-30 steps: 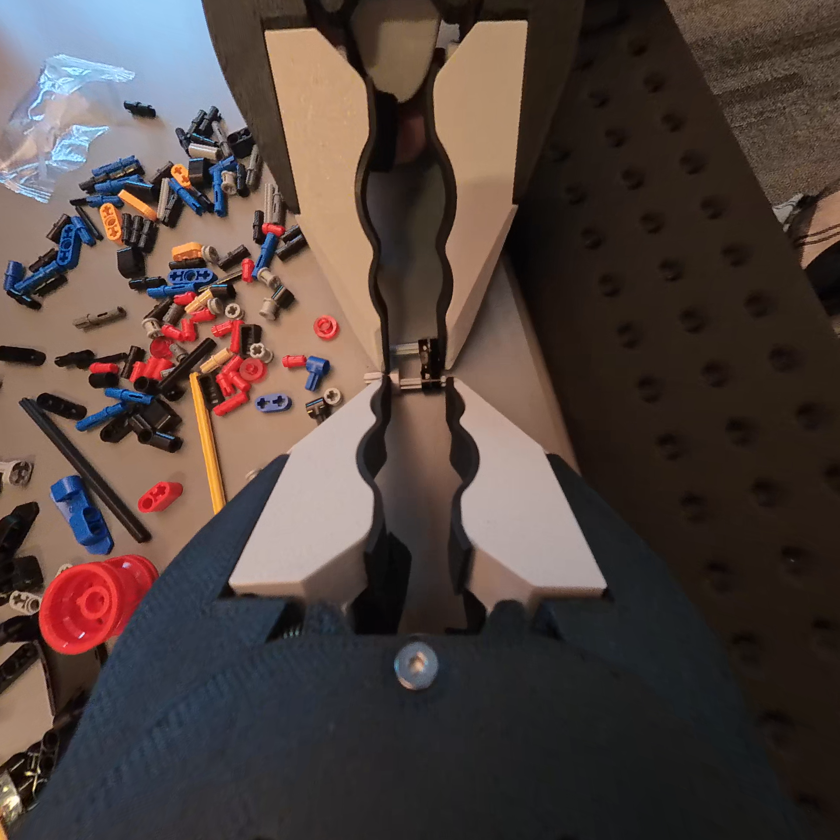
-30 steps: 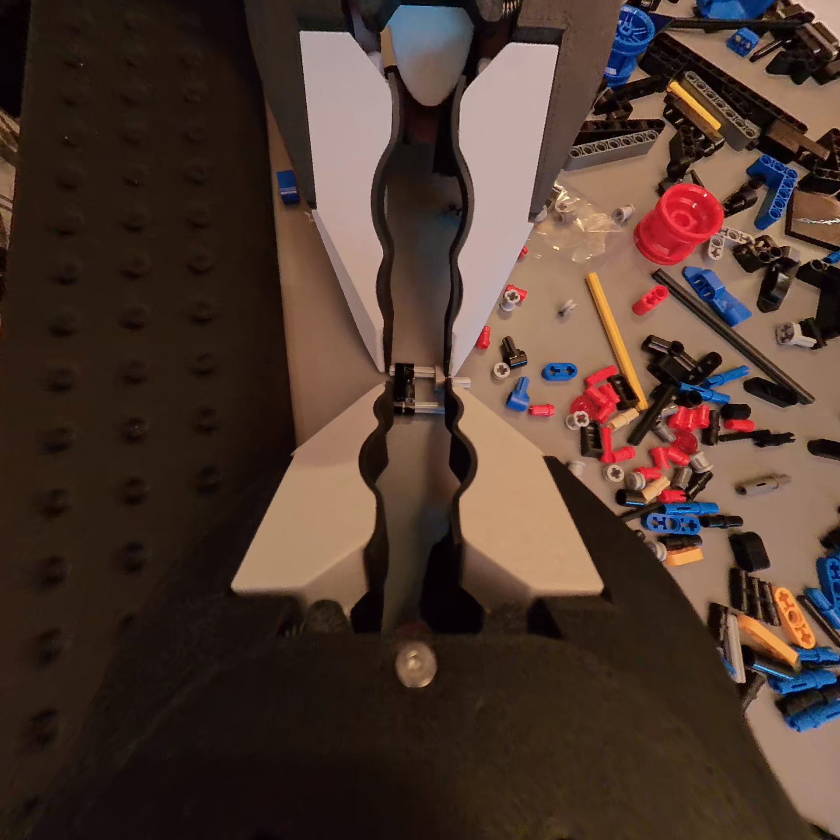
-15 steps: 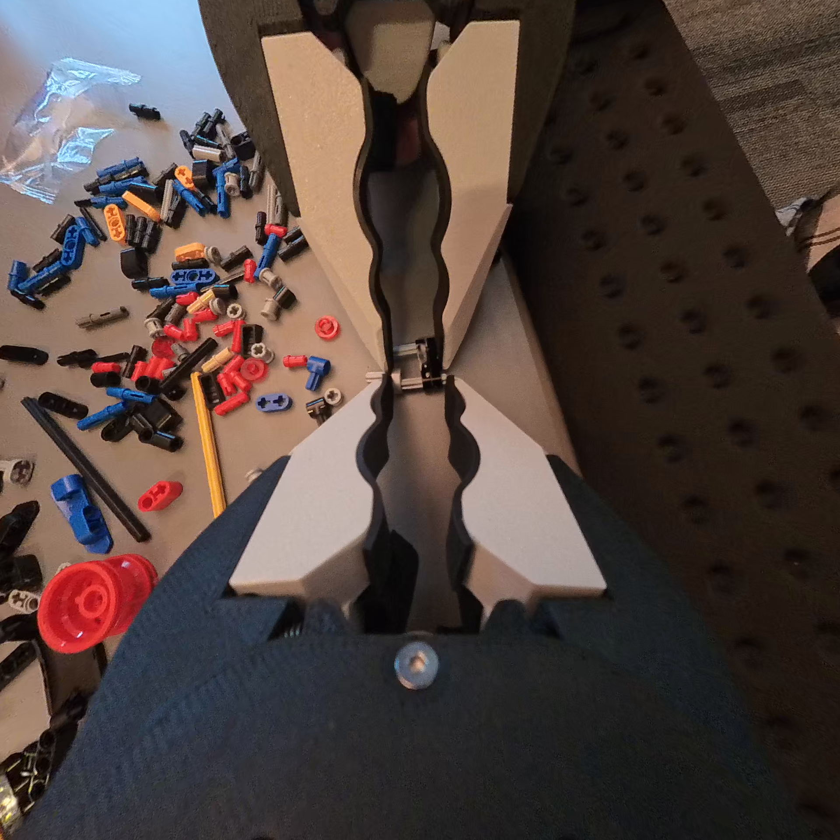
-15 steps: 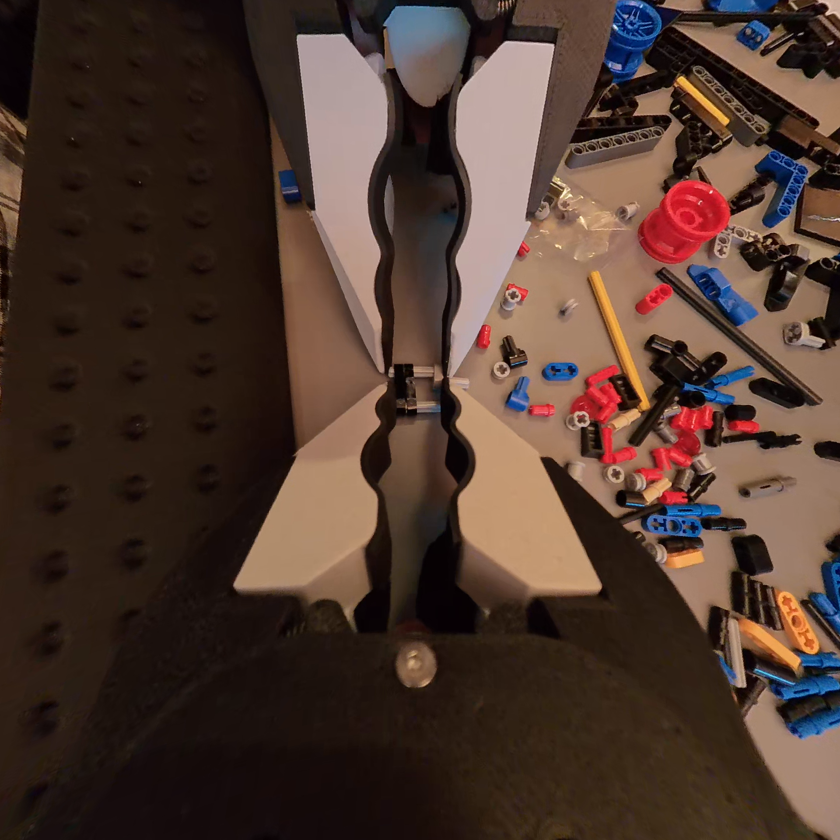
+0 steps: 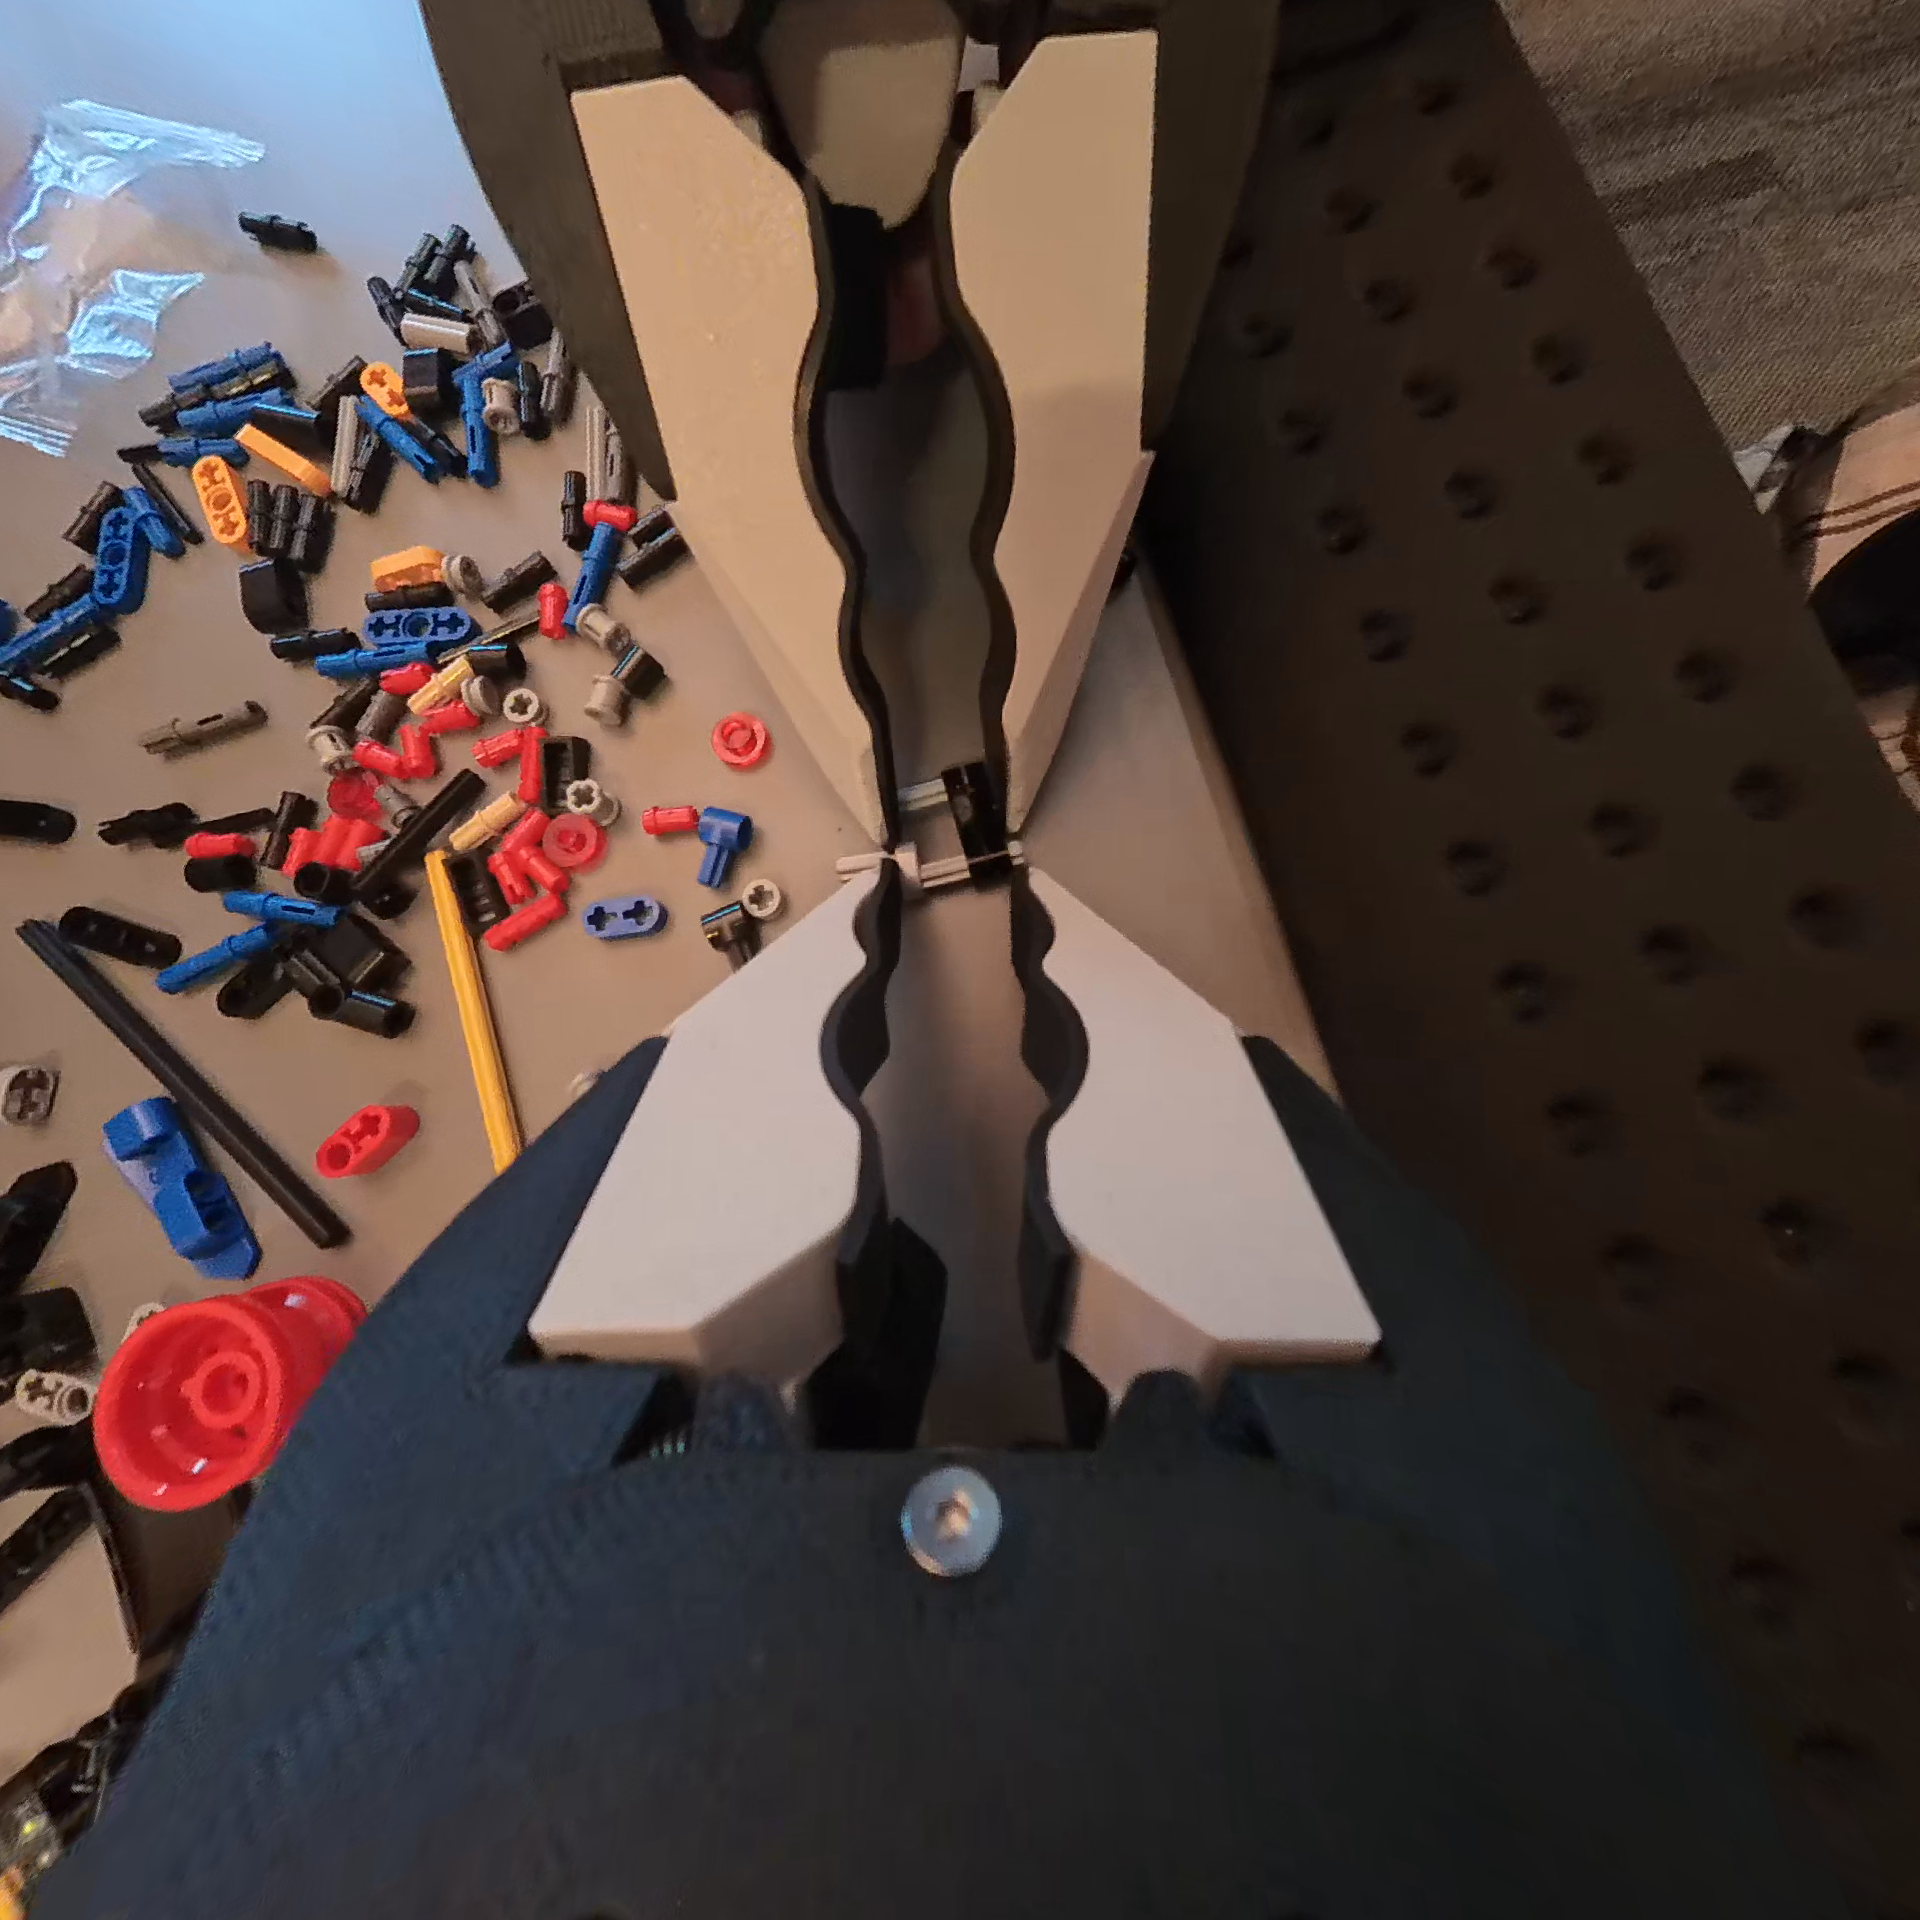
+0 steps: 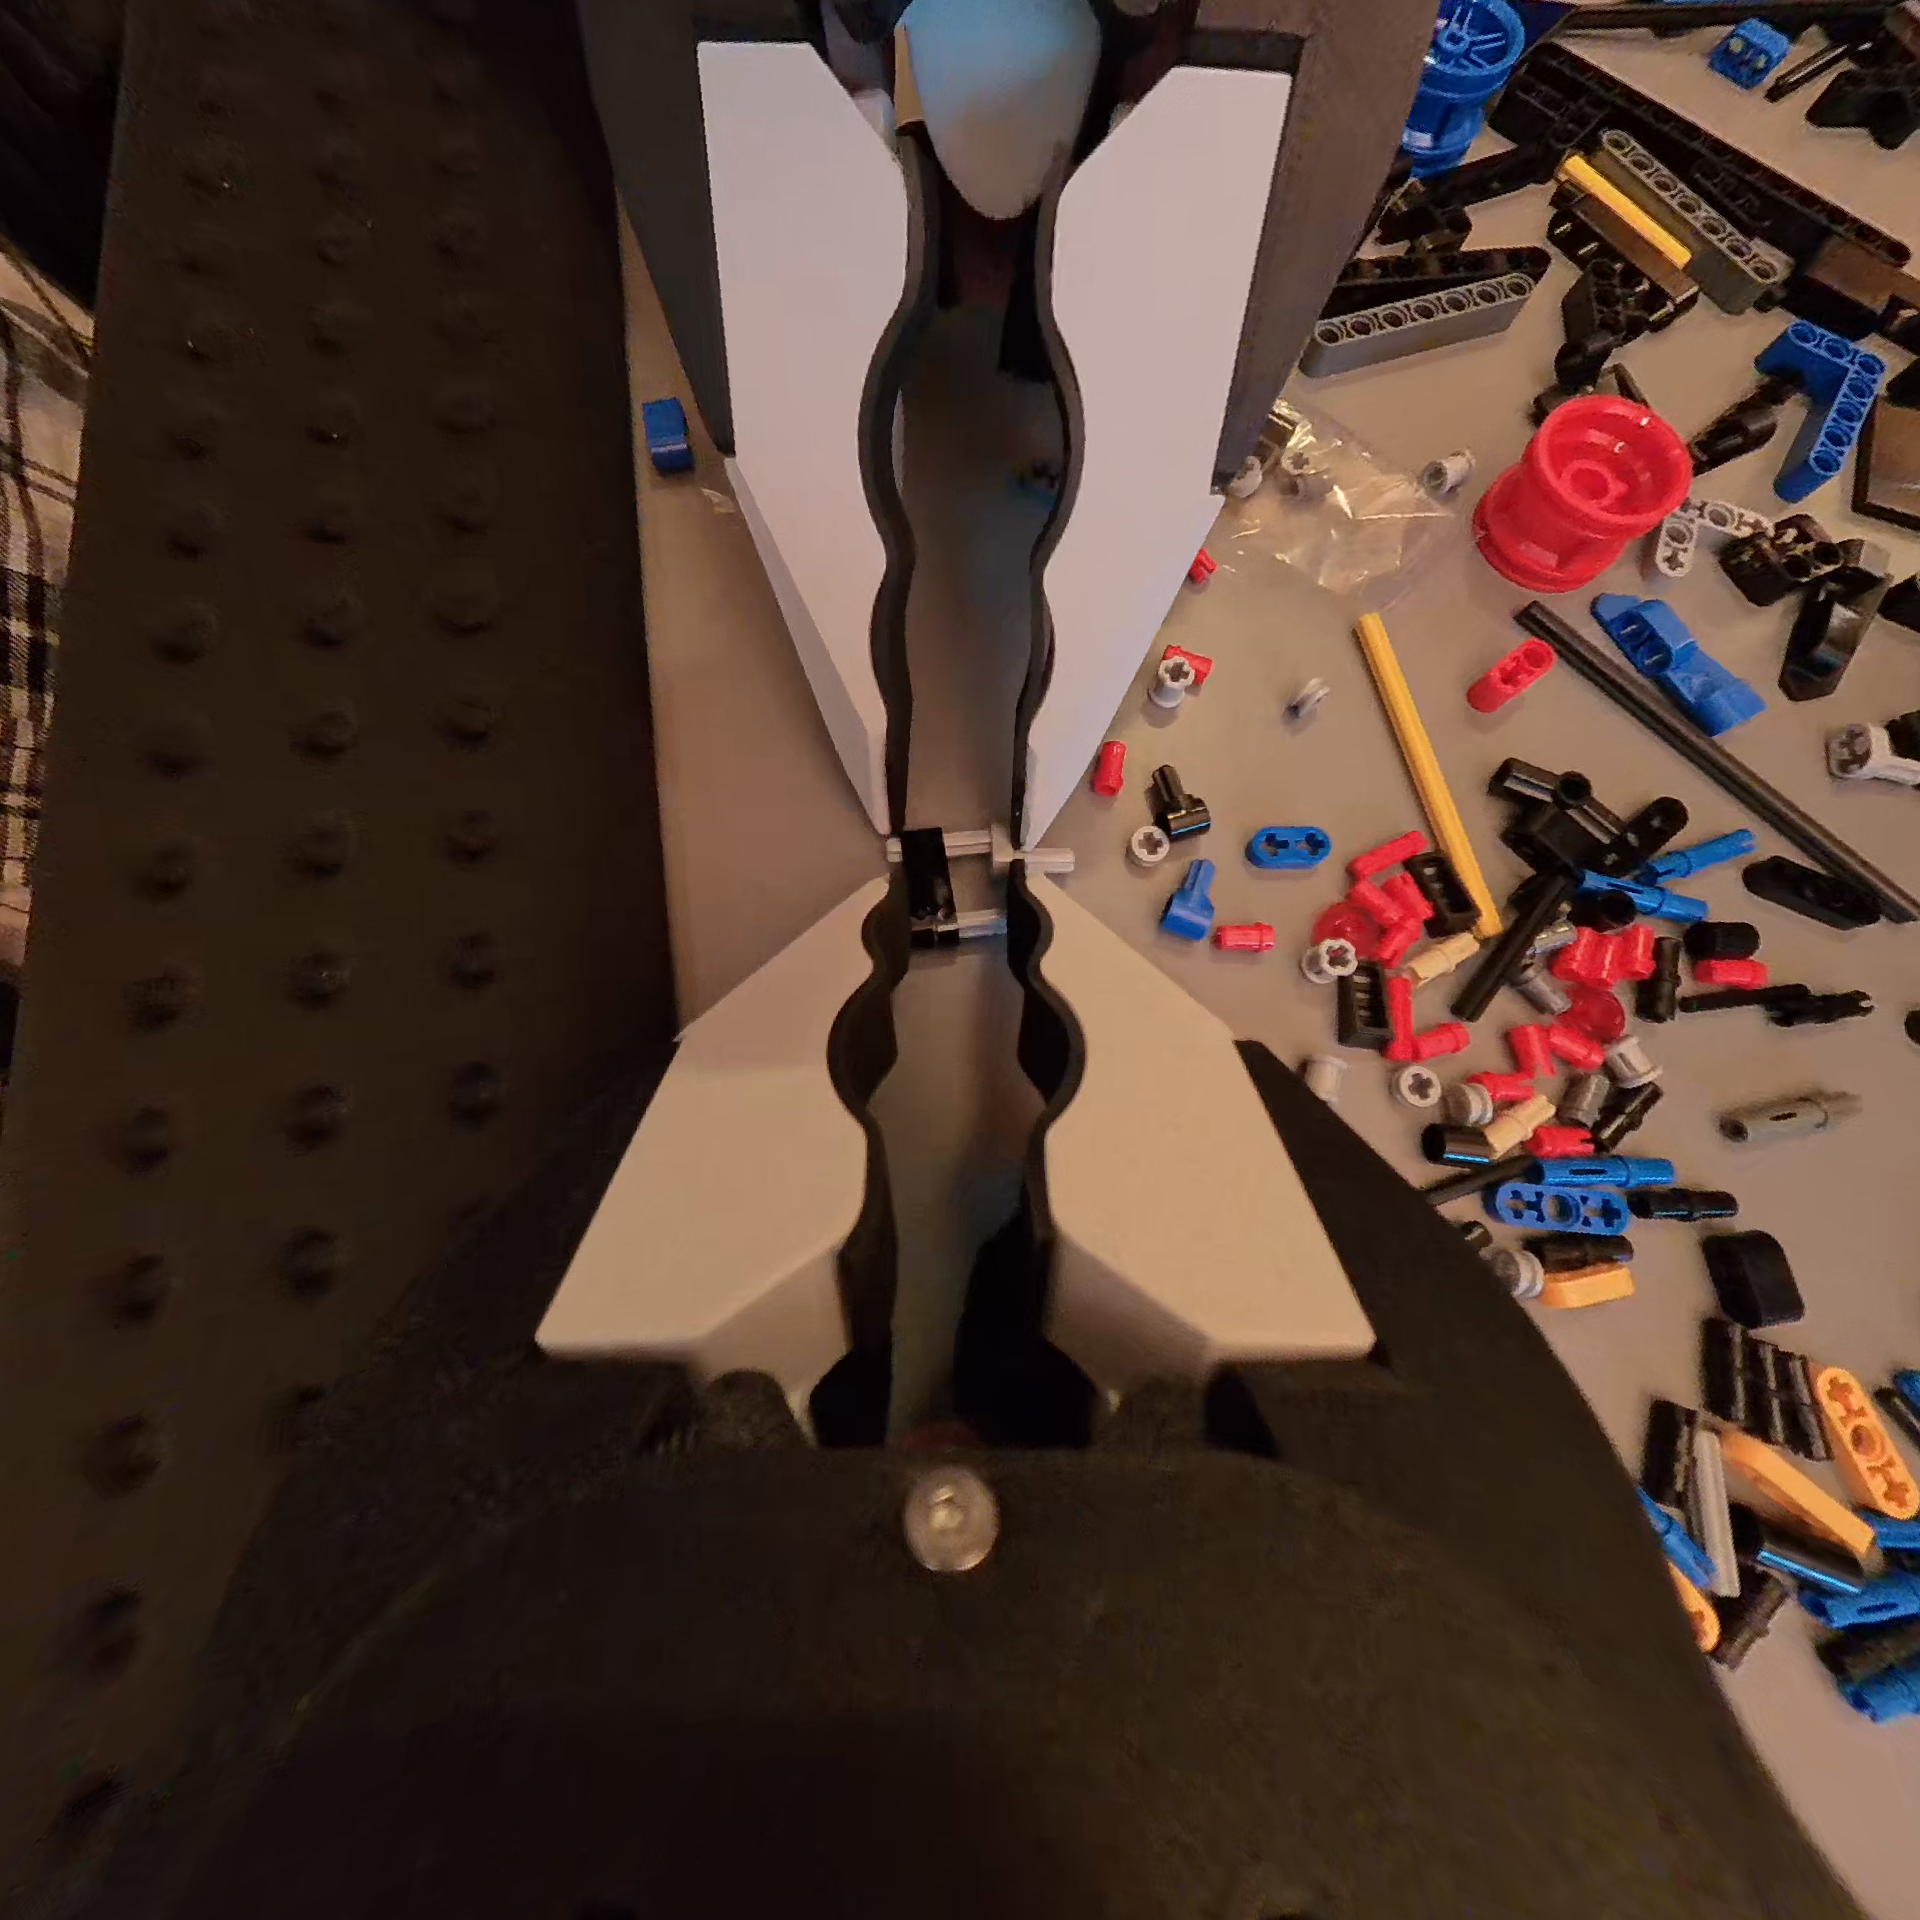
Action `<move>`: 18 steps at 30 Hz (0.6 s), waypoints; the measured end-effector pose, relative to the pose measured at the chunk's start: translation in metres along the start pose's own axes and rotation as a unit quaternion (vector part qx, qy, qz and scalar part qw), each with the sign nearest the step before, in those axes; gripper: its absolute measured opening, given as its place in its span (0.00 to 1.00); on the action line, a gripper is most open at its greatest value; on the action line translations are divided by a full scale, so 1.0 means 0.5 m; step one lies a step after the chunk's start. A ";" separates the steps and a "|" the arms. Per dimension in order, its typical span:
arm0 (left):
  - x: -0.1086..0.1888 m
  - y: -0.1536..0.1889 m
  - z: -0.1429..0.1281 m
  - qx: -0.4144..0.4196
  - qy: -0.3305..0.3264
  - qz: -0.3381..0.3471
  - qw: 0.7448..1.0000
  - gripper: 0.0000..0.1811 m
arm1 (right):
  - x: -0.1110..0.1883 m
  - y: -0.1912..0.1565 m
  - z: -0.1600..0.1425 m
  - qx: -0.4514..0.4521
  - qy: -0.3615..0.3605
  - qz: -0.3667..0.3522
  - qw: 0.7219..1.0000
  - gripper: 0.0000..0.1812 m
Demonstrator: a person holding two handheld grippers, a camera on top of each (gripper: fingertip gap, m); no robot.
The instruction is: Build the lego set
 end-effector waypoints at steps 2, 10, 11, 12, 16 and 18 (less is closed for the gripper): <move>0.000 0.000 0.000 0.005 0.003 0.002 1.000 0.10 | 0.000 0.000 0.000 -0.001 -0.001 0.001 1.000 0.10; -0.002 0.001 -0.001 0.001 0.008 0.014 1.000 0.05 | -0.001 0.002 0.001 0.002 -0.003 -0.003 1.000 0.05; -0.001 0.000 -0.001 0.002 0.008 0.013 1.000 0.05 | -0.001 0.002 0.001 0.002 -0.002 -0.004 1.000 0.05; -0.002 -0.001 0.000 0.000 0.006 0.013 1.000 0.05 | -0.001 0.002 0.001 0.003 -0.002 -0.007 1.000 0.05; -0.002 -0.001 0.001 -0.016 -0.002 0.015 1.000 0.05 | 0.007 -0.003 0.000 0.009 0.006 -0.016 1.000 0.10; 0.001 -0.005 -0.001 -0.016 -0.005 0.015 1.000 0.06 | 0.018 0.005 -0.007 -0.003 0.004 -0.032 0.999 0.20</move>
Point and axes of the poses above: each gripper's, where its closed fingertips meet, x back along the fingers, z out of its top, y = z × x across the jaws, the point moved 5 cm from there along x, back along the fingers, and after that the axes turned 4 degrees about z, right-handed, at the moved point
